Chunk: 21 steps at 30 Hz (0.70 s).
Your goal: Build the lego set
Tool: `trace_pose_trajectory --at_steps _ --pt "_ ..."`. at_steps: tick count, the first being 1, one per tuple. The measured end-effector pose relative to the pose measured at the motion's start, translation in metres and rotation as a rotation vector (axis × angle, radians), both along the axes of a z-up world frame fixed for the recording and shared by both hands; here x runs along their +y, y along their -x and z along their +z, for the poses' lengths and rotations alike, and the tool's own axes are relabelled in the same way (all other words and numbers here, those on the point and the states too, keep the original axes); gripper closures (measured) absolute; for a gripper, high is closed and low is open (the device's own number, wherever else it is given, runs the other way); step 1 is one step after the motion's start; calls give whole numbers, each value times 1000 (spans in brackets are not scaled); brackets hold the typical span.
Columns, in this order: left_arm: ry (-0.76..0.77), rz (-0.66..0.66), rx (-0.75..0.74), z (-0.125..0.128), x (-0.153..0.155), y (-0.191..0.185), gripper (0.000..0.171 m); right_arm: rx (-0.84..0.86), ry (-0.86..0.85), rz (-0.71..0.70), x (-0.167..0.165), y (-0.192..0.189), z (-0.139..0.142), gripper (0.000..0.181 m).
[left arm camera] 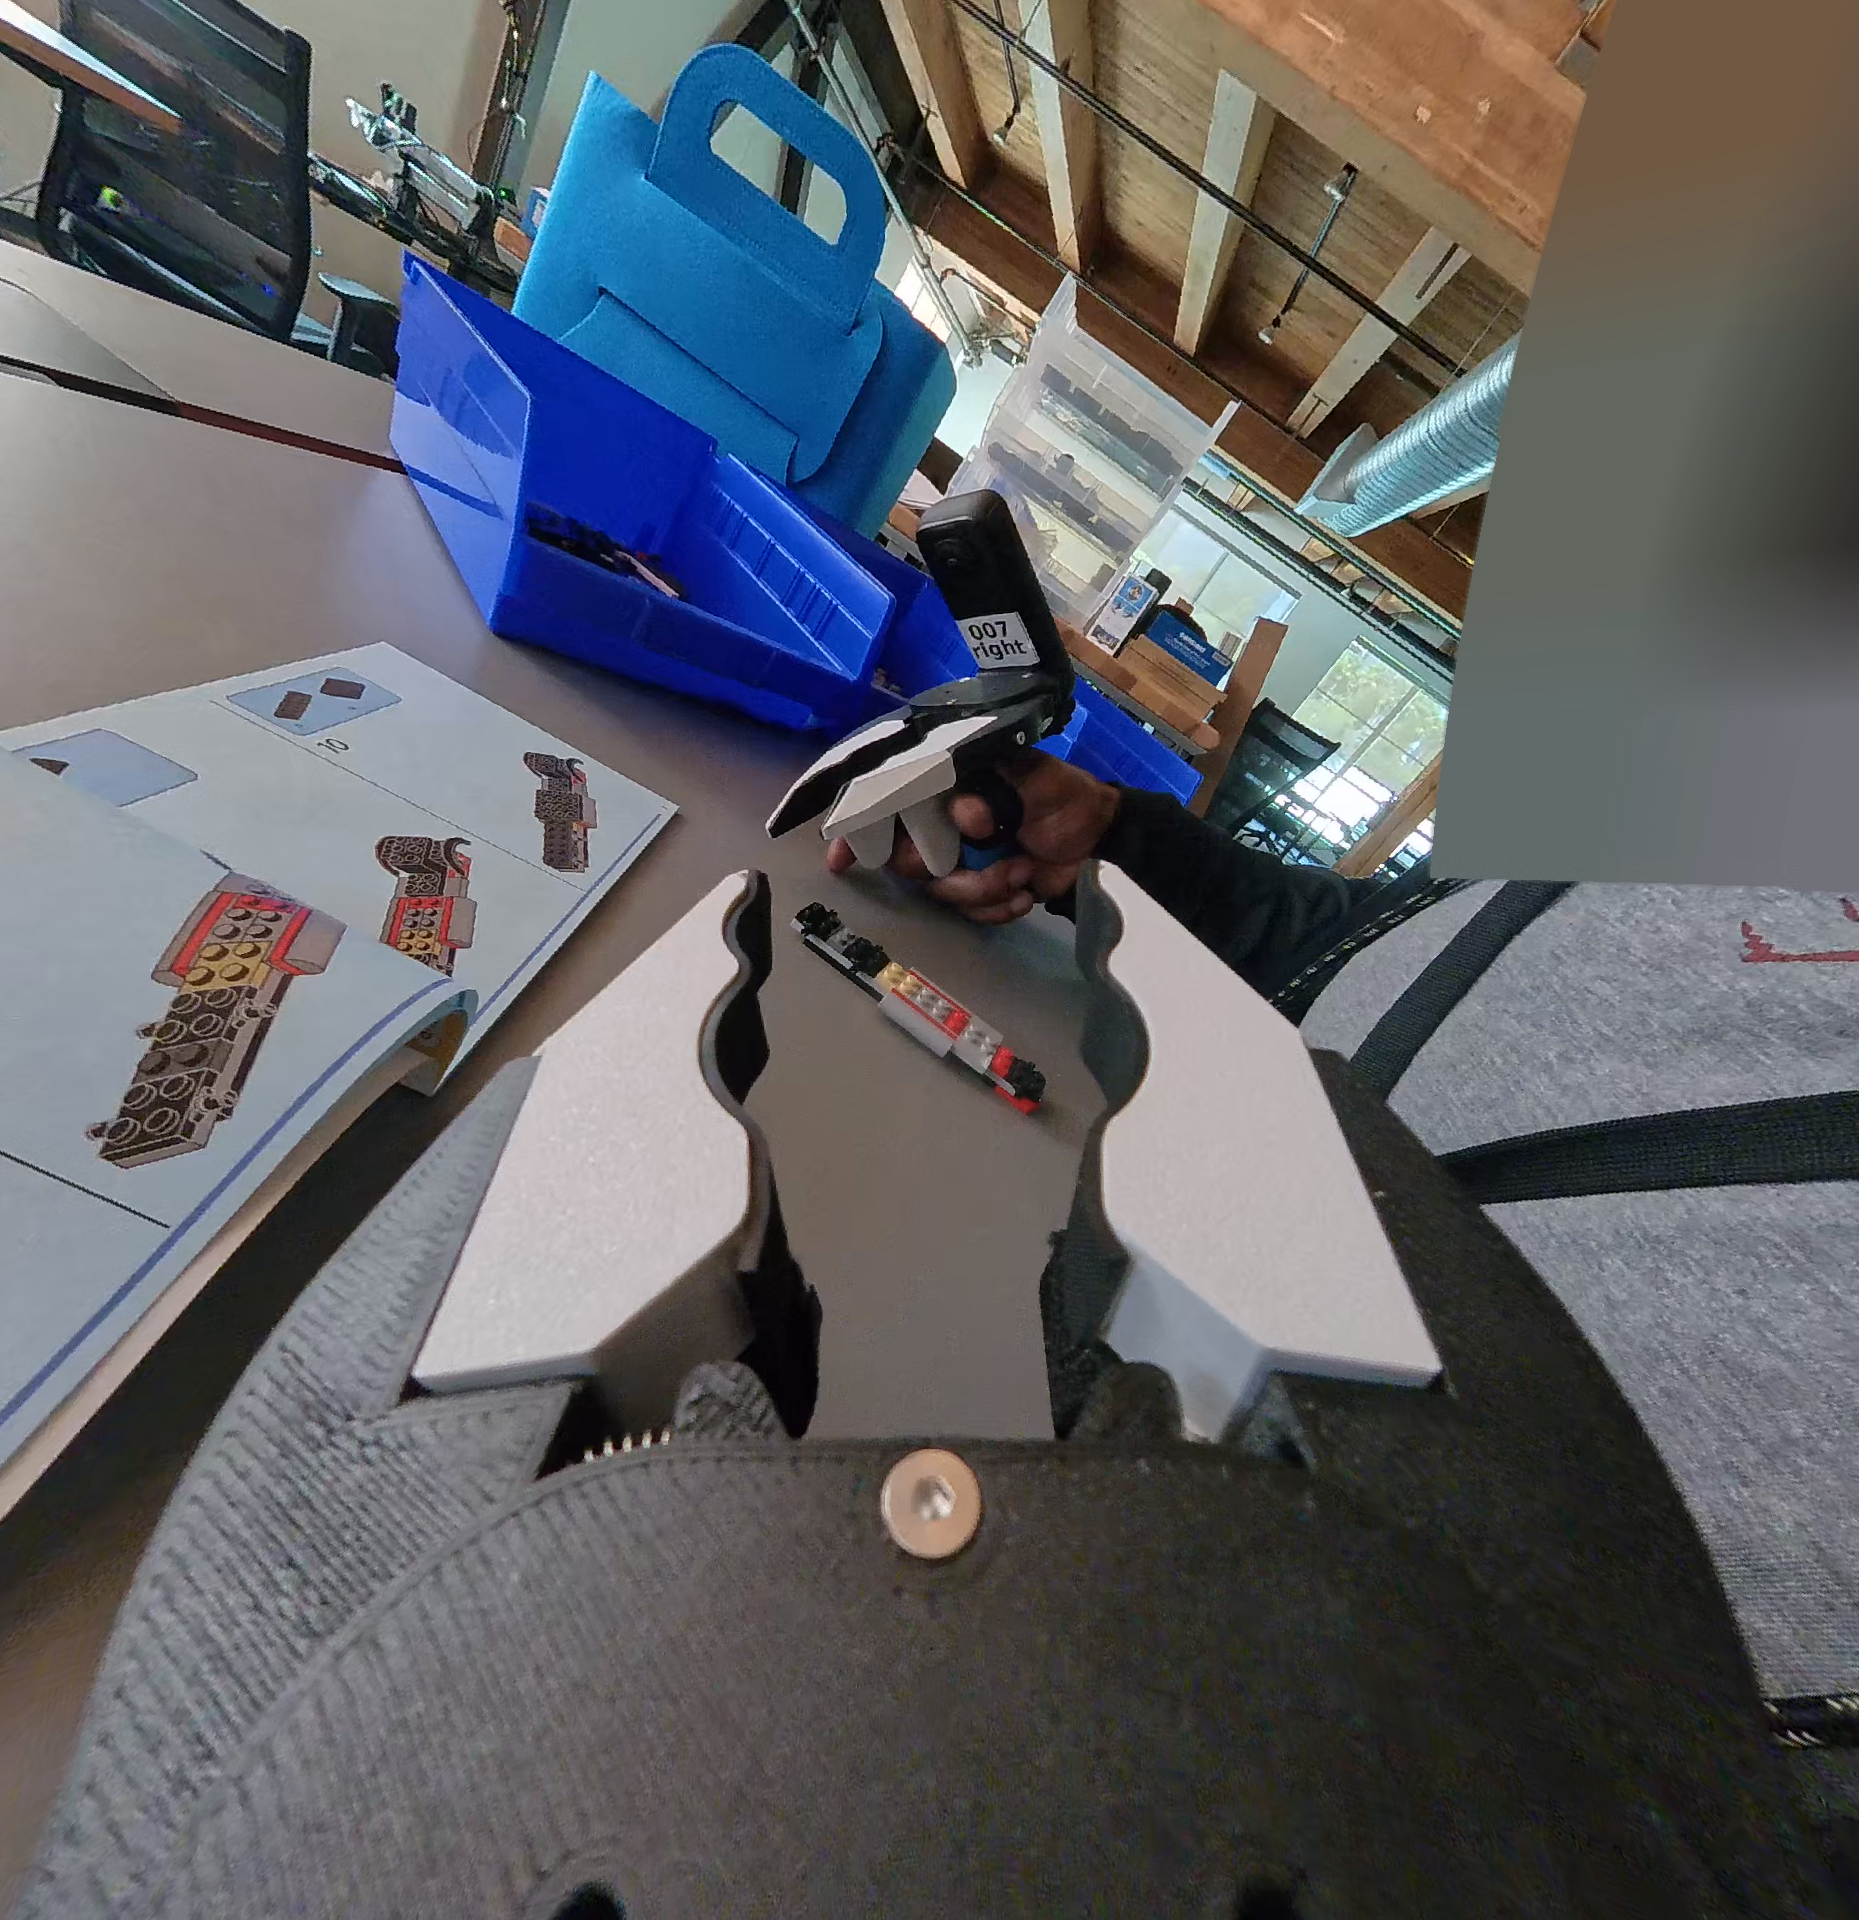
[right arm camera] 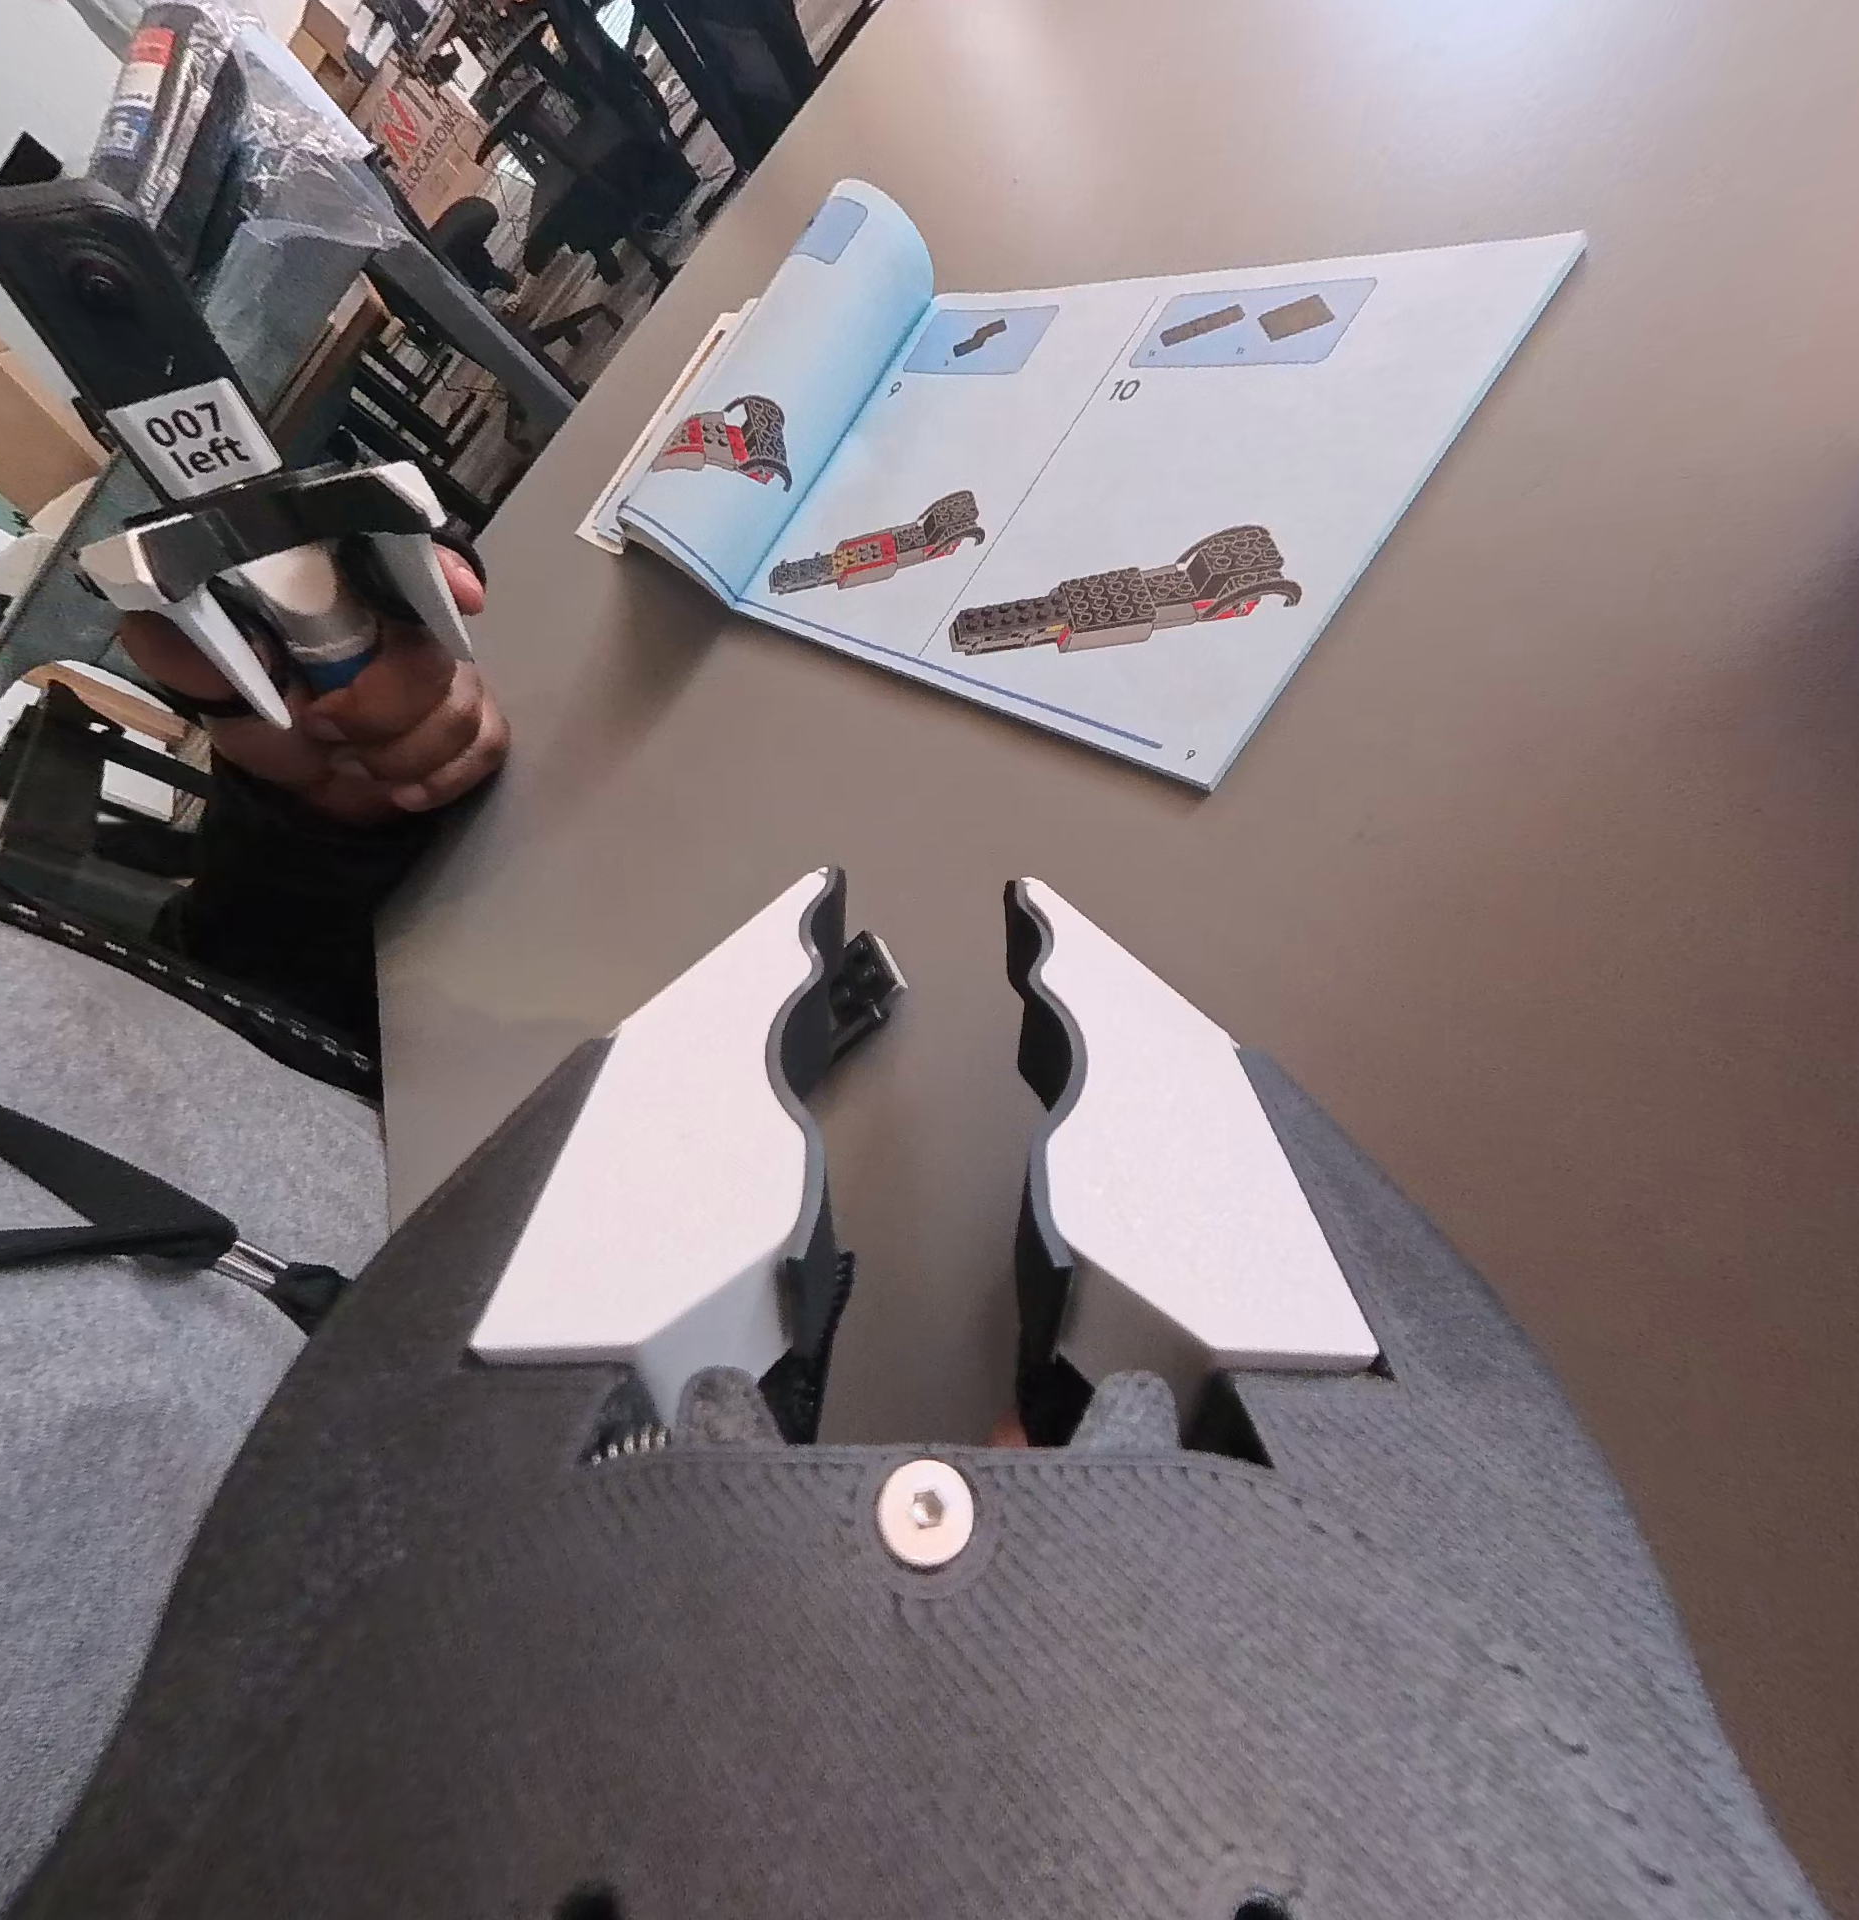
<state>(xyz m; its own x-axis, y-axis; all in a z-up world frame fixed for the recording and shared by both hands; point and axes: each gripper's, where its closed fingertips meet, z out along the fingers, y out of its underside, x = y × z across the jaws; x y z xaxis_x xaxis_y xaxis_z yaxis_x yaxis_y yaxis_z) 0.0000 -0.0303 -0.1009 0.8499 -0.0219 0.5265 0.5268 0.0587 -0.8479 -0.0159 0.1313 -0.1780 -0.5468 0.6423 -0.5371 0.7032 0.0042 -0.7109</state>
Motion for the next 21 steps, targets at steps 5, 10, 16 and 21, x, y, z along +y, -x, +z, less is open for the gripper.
trace_pose_trajectory --at_steps 5,10,16,21 --pt "1 1 -1 0 0 0 113 -1 1 0 0 0 0 147" --pt "14 36 -14 -3 -1 6 113 0 -1 0 0 0 0 147" --pt "81 256 -37 -12 -4 43 104 -7 -1 16 -2 -1 -1 147" --pt "212 290 -79 -31 13 56 104 -22 25 32 -3 -2 0 148"
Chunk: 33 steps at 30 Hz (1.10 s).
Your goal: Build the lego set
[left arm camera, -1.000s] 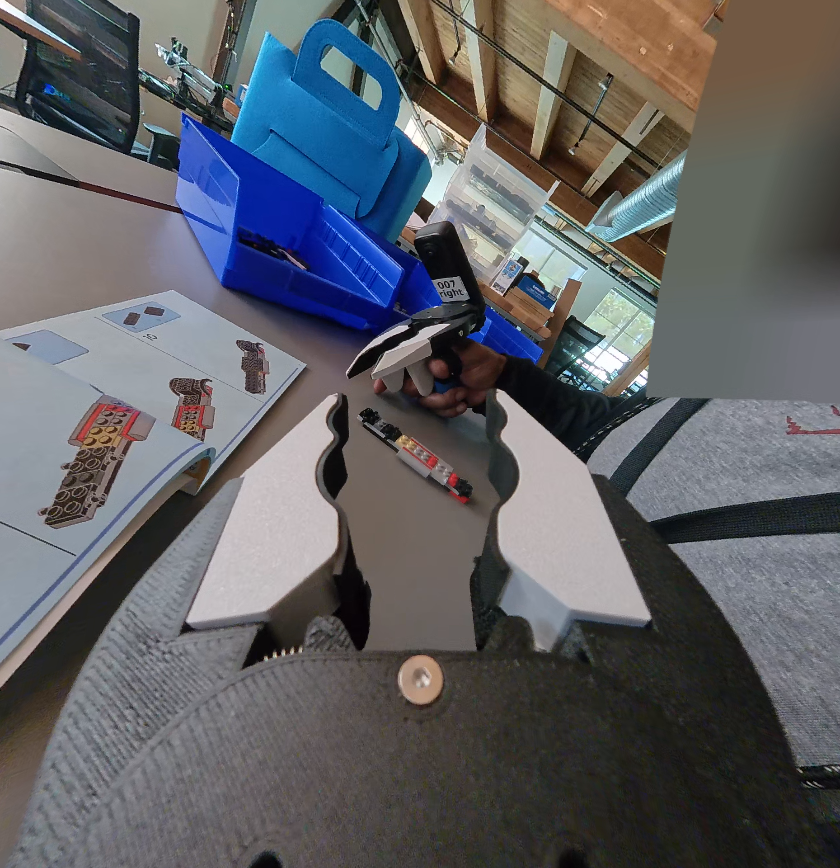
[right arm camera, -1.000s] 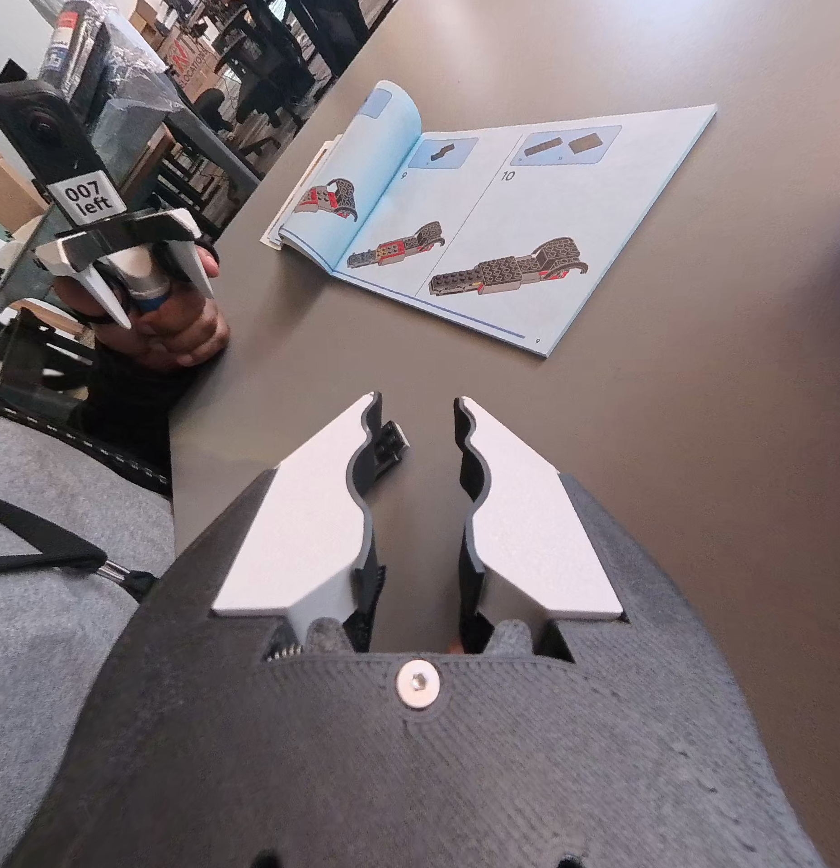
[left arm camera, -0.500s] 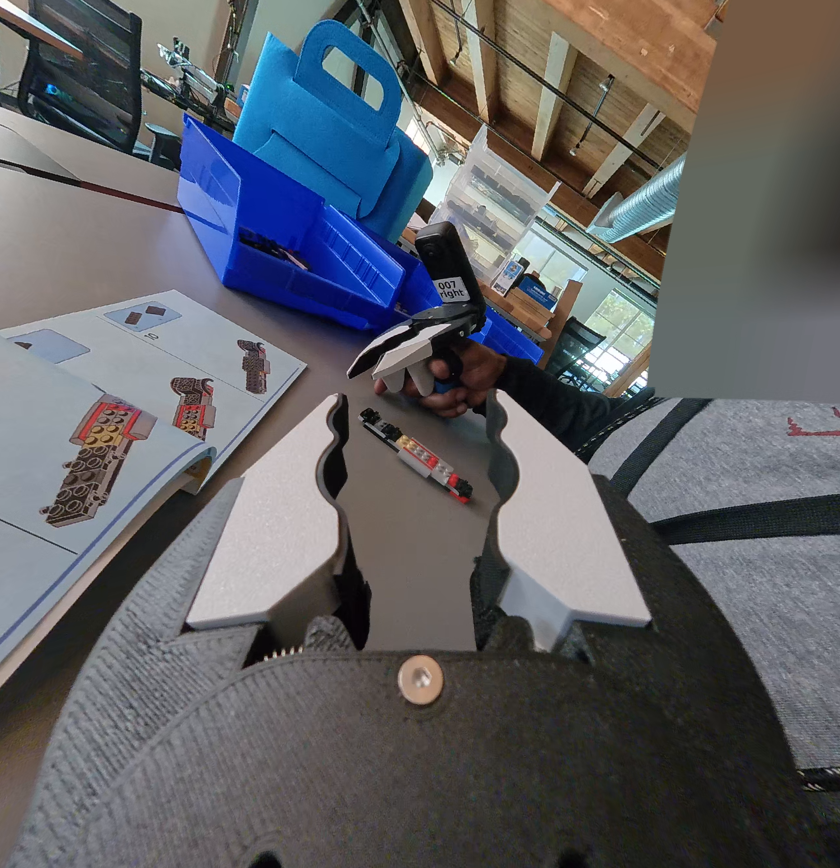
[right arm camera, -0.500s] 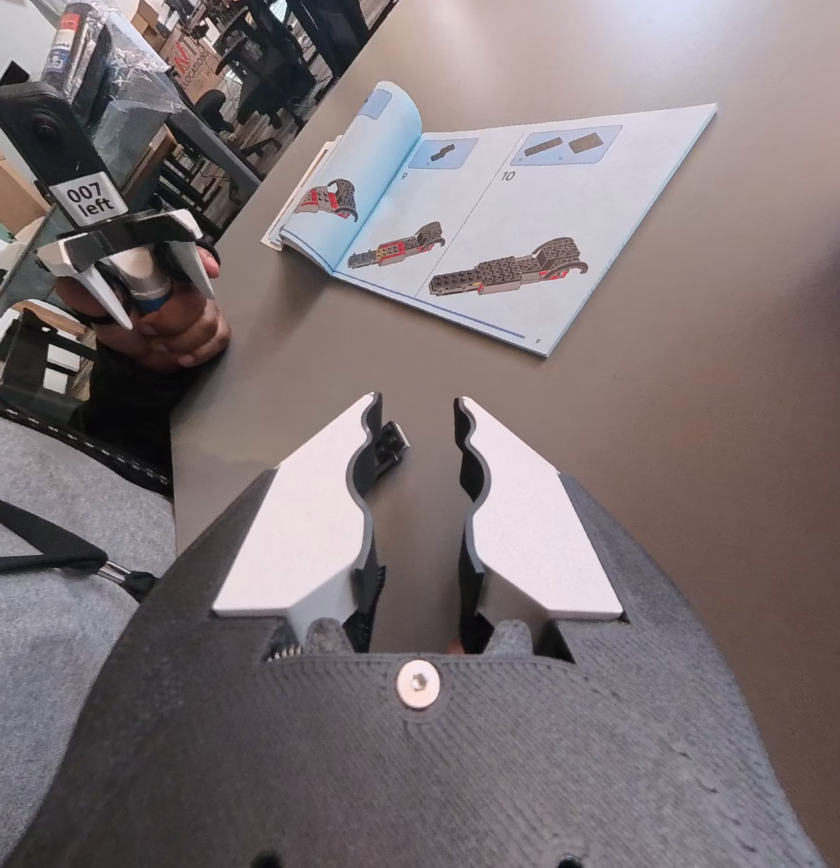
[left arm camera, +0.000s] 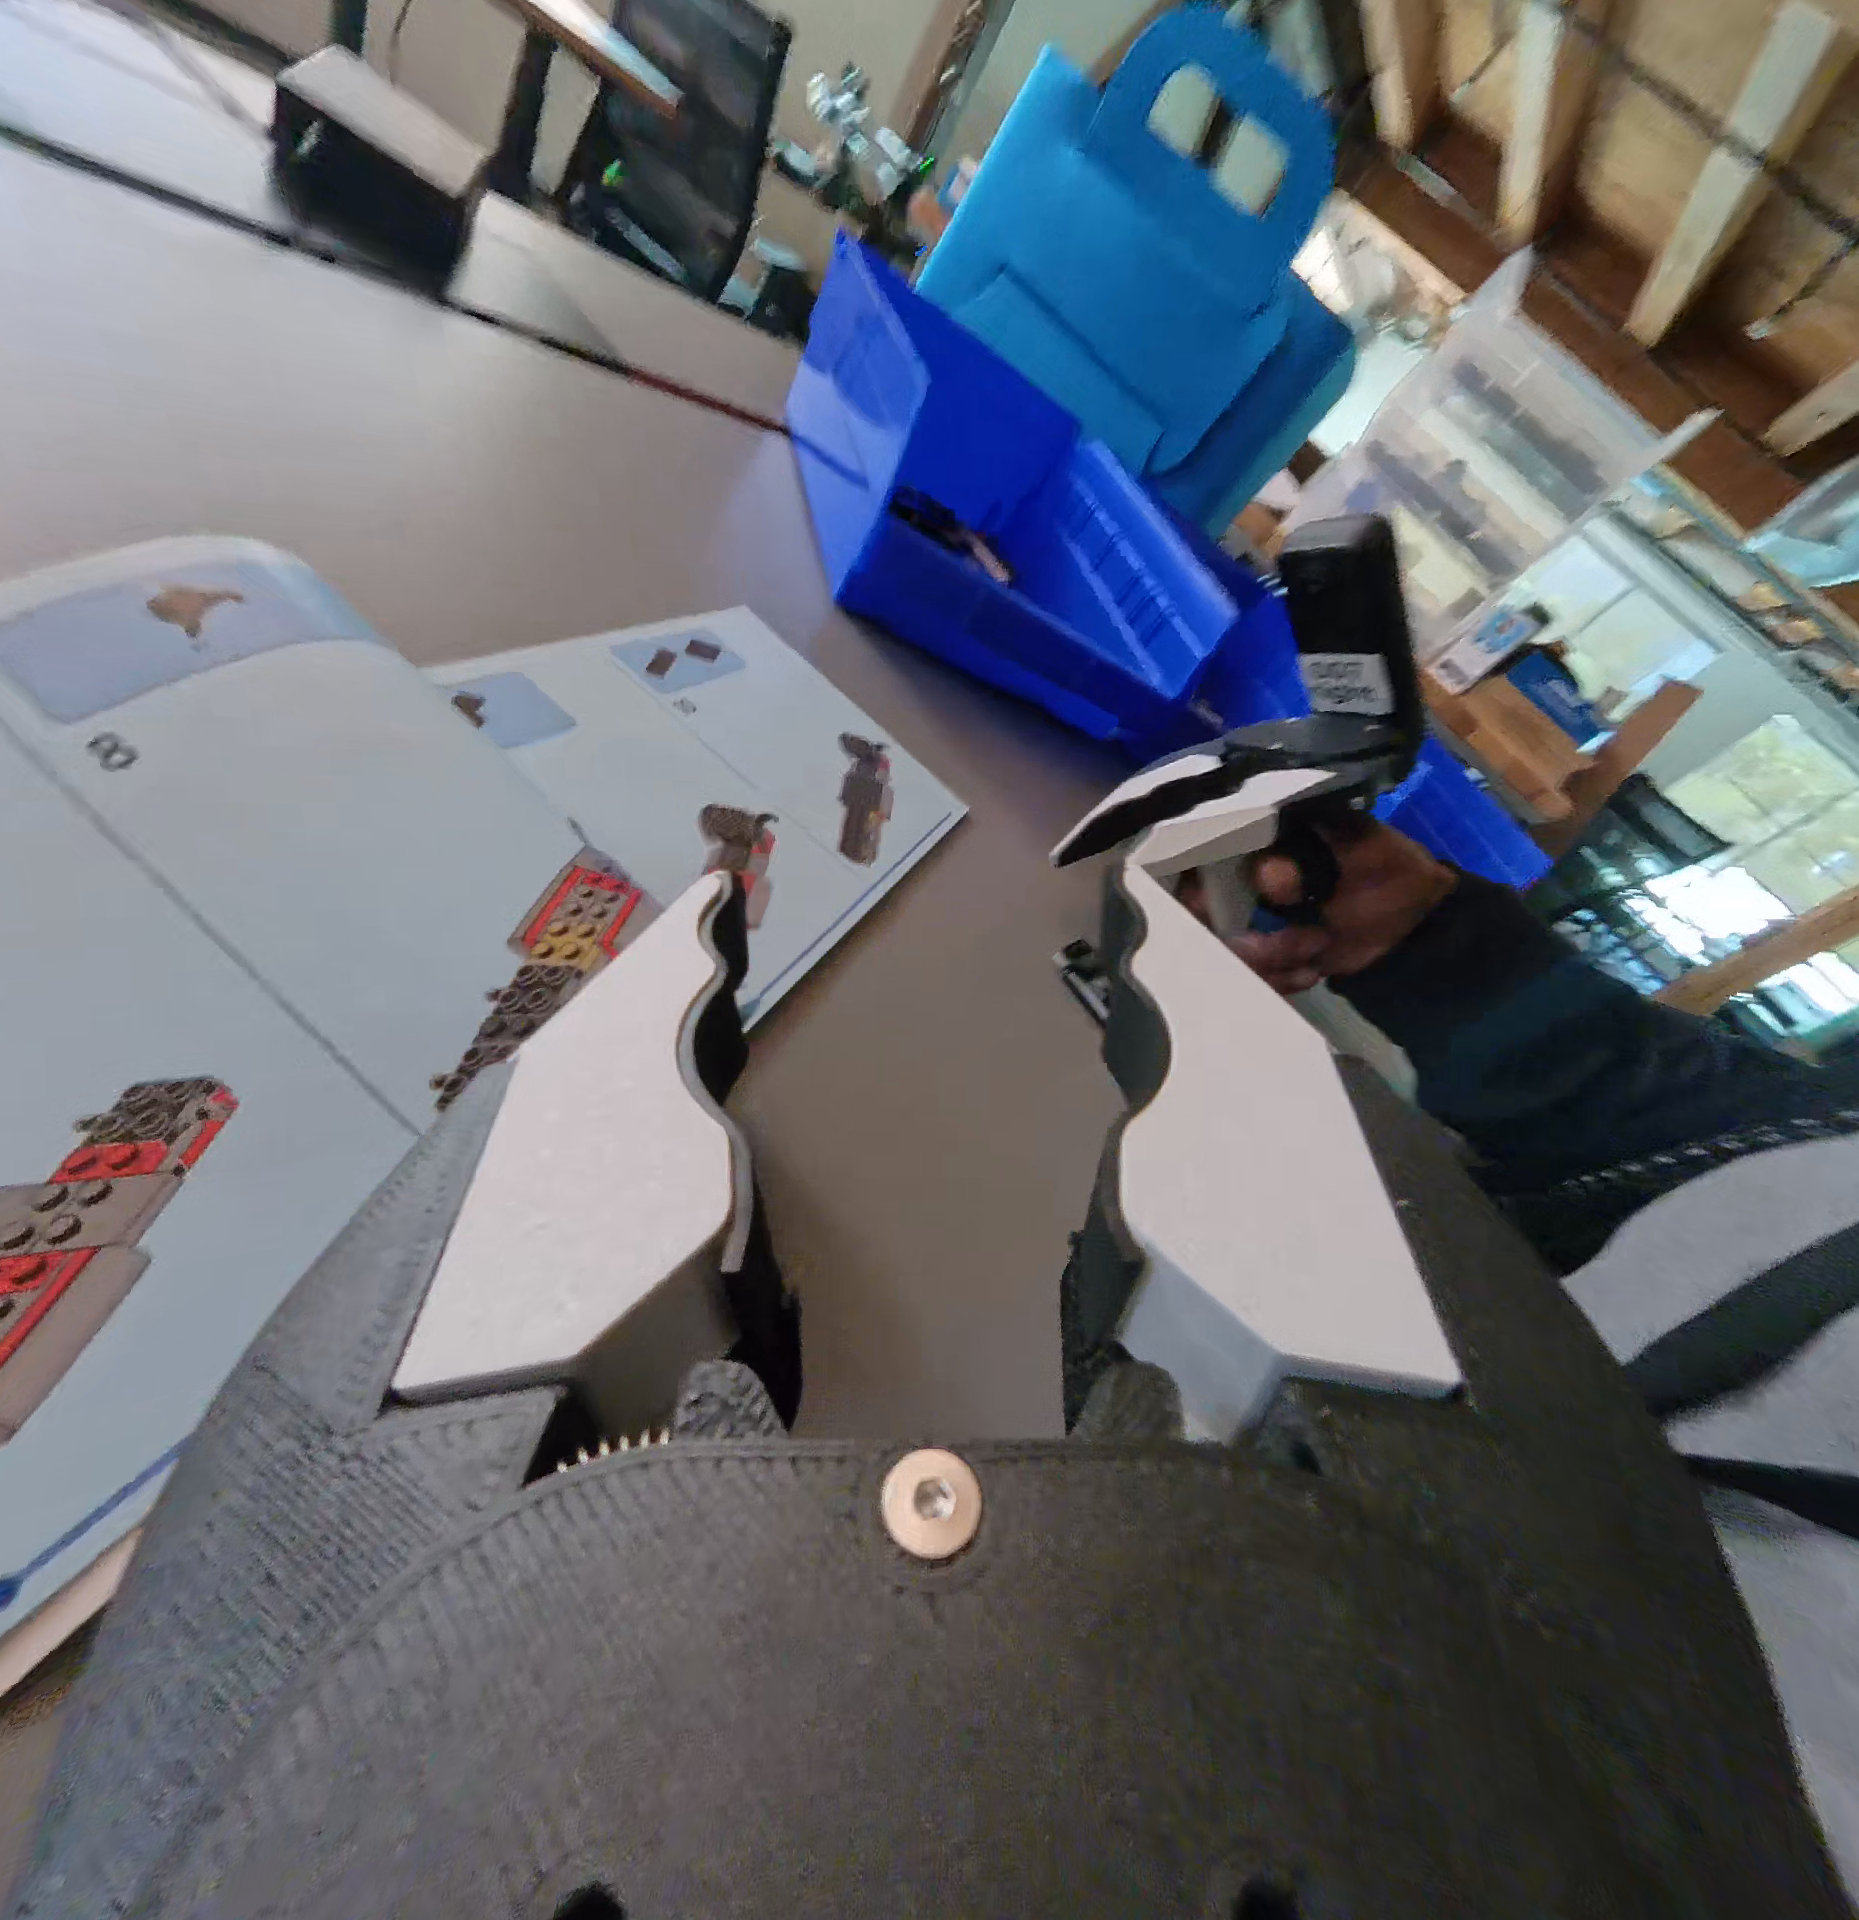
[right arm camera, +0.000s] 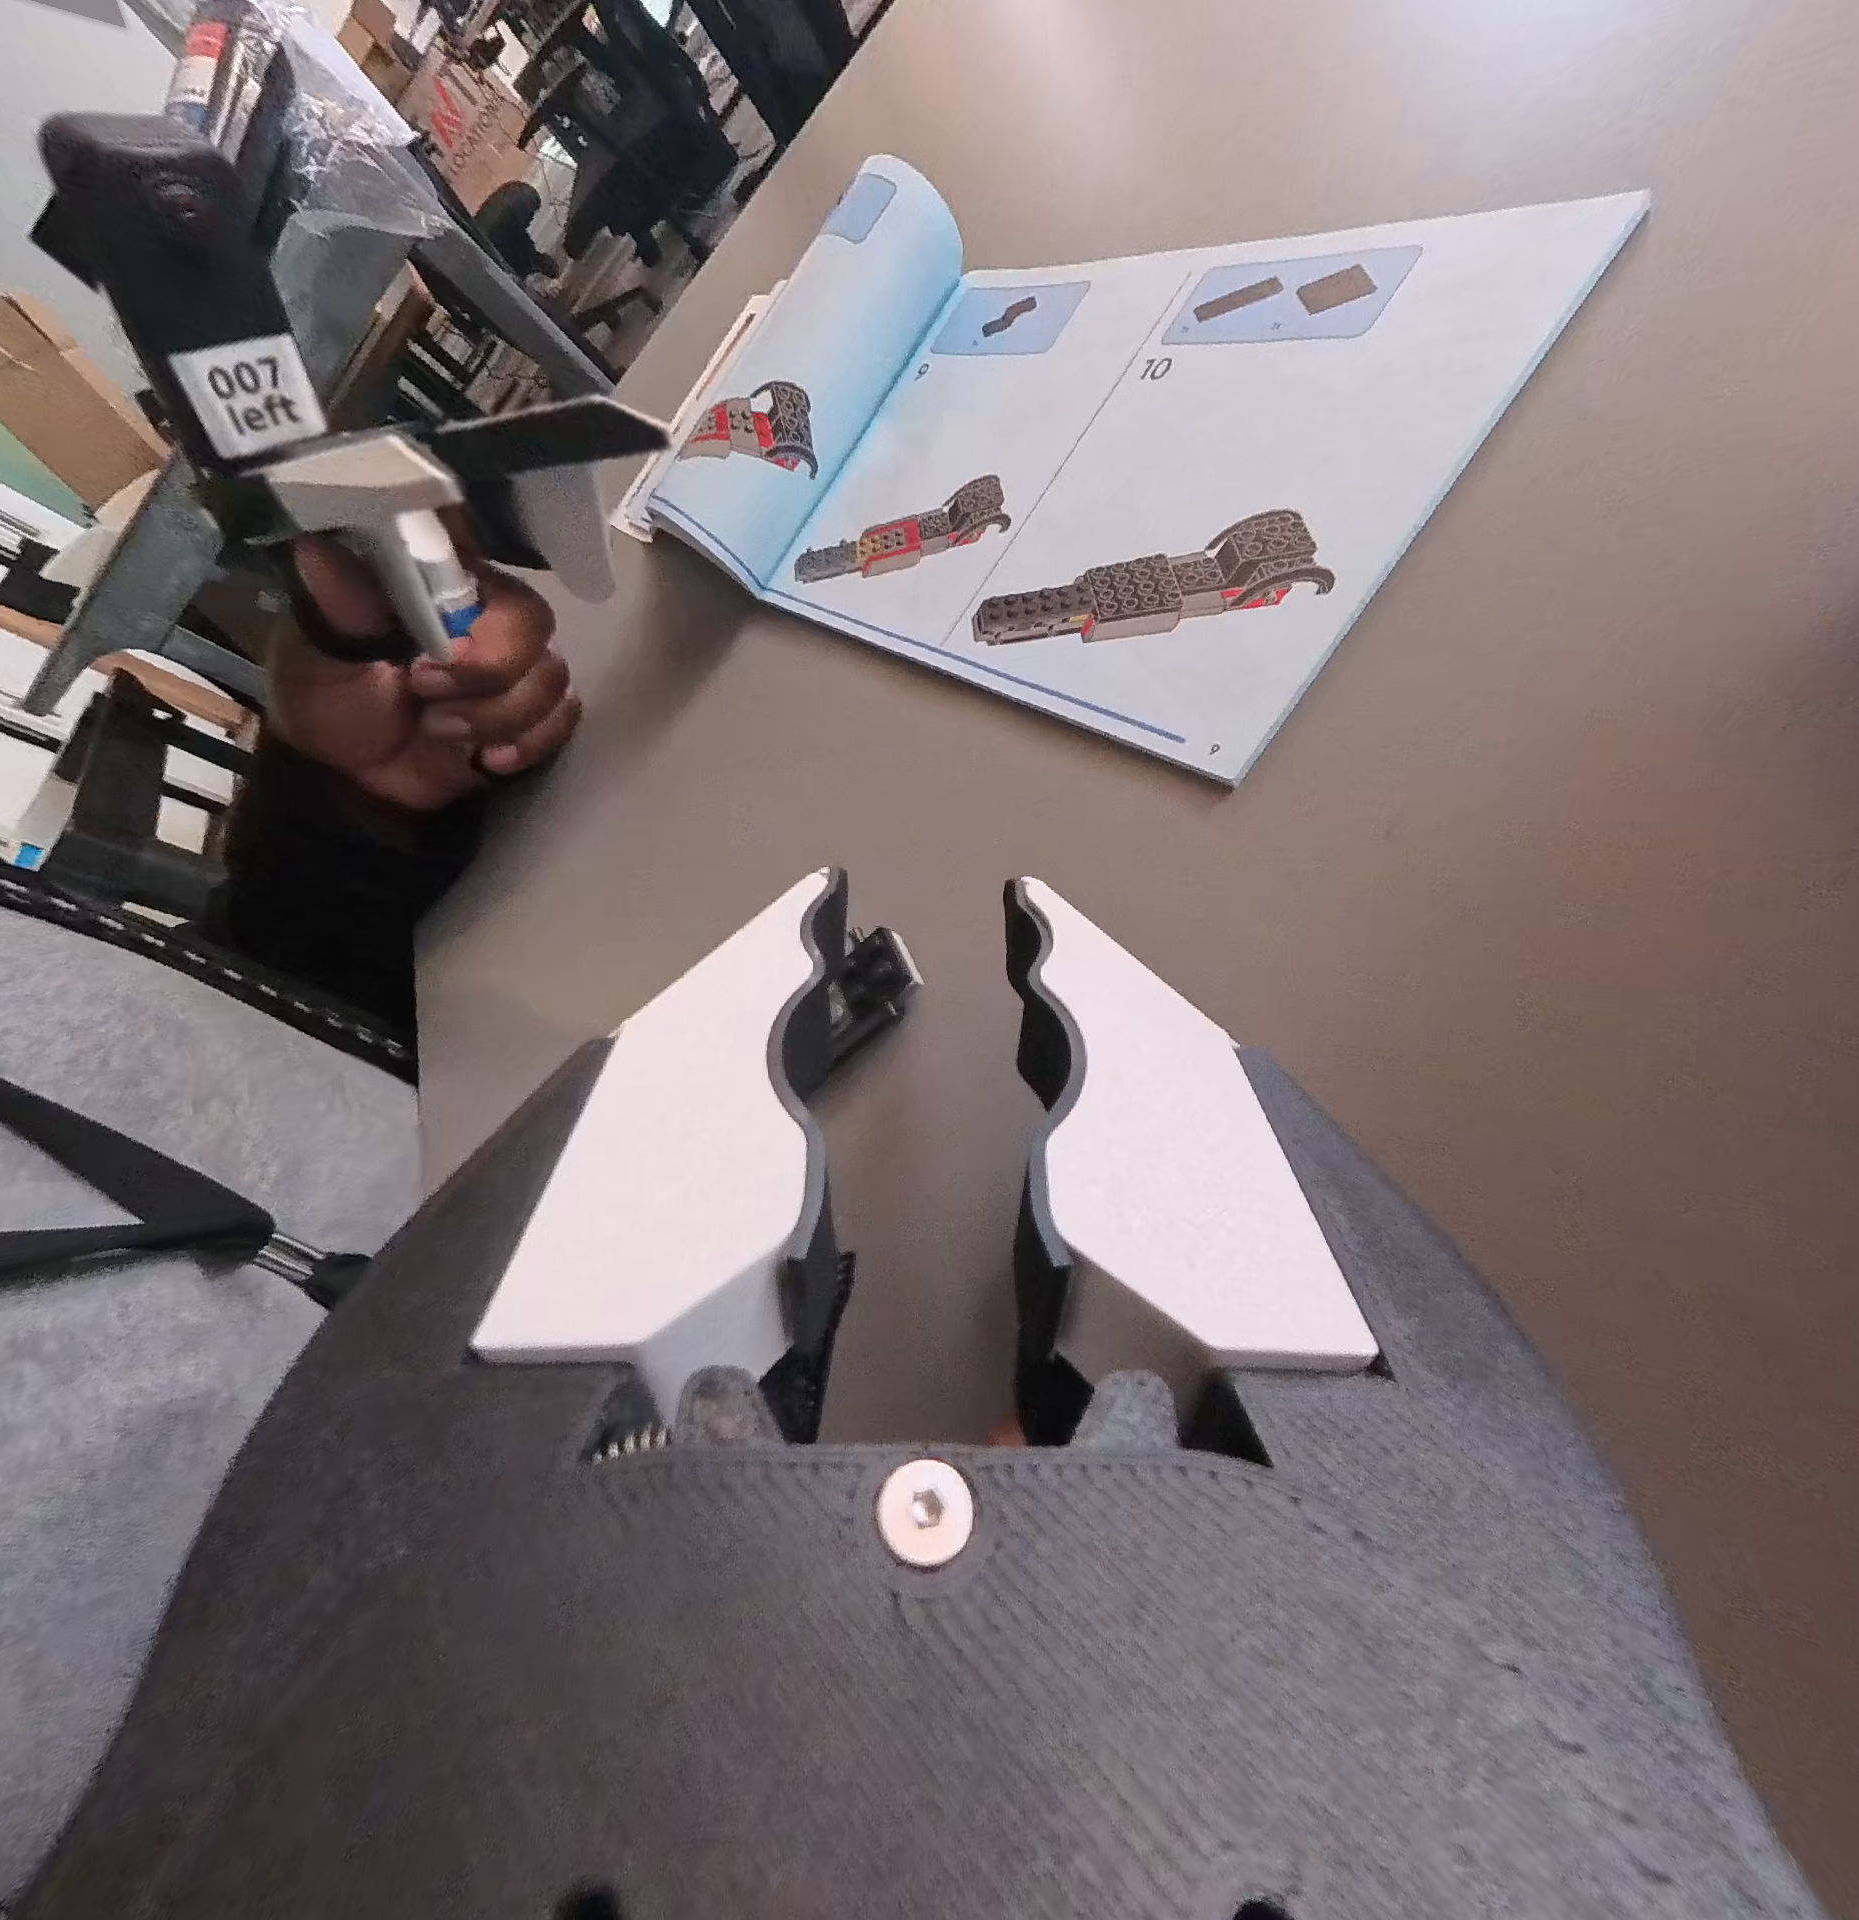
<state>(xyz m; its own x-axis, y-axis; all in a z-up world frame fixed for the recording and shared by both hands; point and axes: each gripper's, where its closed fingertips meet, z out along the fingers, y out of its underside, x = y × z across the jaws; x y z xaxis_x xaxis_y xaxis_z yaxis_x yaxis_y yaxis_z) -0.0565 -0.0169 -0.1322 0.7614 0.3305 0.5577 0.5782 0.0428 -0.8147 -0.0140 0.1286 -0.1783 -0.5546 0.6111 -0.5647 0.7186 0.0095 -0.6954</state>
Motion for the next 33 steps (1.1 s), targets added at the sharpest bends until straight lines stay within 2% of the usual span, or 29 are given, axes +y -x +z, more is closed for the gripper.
trace_pose_trajectory --at_steps 4,10,33 --pt "87 109 -84 -16 -12 15 105 4 15 -10 1 0 2 148" --pt "207 140 -171 -37 -28 20 104 1 18 -2 1 0 2 147" --pt "197 122 -176 -38 -29 19 103 53 45 -2 2 -3 9 147"
